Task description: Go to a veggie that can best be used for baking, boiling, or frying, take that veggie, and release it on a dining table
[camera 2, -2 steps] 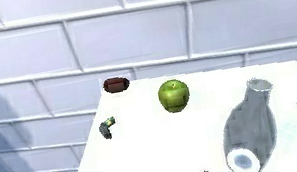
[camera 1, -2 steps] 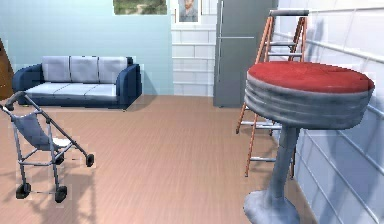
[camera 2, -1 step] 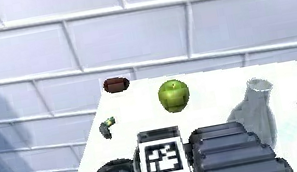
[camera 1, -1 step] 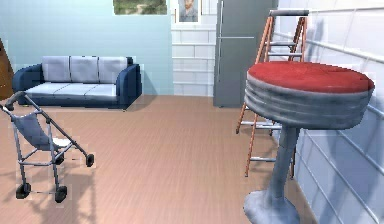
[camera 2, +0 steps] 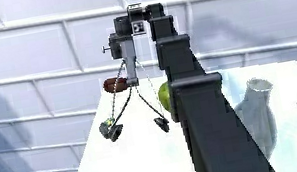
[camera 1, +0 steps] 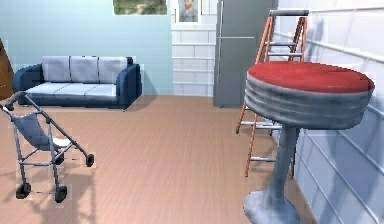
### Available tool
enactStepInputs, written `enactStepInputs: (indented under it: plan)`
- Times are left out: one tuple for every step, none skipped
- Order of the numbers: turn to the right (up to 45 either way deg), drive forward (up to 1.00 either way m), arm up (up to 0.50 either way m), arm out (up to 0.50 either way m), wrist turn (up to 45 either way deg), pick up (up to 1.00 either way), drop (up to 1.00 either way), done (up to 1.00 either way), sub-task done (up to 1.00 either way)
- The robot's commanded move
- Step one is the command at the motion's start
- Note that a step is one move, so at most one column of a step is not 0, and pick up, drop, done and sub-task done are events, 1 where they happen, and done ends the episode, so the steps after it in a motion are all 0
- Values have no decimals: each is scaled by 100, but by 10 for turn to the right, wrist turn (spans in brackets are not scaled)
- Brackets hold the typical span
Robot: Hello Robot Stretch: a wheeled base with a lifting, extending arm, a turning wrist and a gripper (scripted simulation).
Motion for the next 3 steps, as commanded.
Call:
enactStepInputs:
  plan:
    - [0,0,0,0,450,0,0,0,0]
    - [0,0,0,0,450,0,0,0,0]
    - [0,0,0,0,450,0,0,0,0]
